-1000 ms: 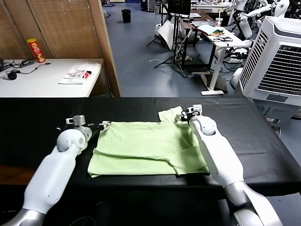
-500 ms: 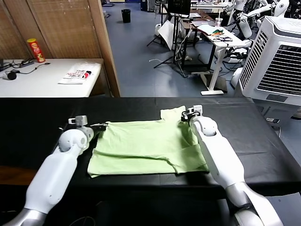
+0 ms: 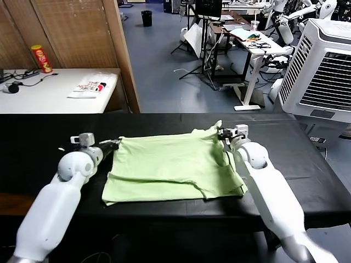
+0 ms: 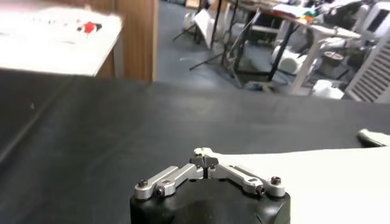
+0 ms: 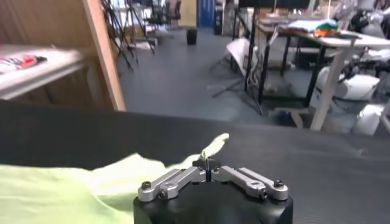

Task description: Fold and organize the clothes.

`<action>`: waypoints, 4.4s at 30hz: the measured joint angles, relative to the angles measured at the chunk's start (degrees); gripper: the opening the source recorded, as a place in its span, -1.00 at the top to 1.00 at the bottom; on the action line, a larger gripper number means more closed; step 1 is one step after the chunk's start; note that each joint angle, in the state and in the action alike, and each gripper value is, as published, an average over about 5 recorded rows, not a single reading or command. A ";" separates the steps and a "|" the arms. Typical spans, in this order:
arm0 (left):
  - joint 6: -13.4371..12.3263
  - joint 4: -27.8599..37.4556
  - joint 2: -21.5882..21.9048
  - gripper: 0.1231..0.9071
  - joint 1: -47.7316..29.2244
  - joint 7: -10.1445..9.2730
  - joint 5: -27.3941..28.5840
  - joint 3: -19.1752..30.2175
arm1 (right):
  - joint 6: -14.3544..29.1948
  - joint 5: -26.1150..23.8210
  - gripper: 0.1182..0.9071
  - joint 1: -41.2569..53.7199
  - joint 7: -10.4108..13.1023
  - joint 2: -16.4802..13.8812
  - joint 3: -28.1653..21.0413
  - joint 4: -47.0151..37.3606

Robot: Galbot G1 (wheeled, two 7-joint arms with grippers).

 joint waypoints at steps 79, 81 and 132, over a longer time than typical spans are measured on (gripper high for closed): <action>0.37 -12.38 -1.86 -0.72 19.50 -5.17 -2.51 -8.44 | -5.61 -1.52 -0.42 -7.17 4.19 2.60 0.20 4.17; 0.43 -11.70 -2.14 -0.72 19.36 -5.15 -2.62 -8.39 | -5.58 -1.77 -0.36 -7.02 4.10 2.92 -0.07 3.46; -9.49 -14.79 -7.66 -0.72 27.11 0.11 7.24 -13.02 | 0.12 -1.80 -0.72 -21.77 2.64 1.11 10.43 20.61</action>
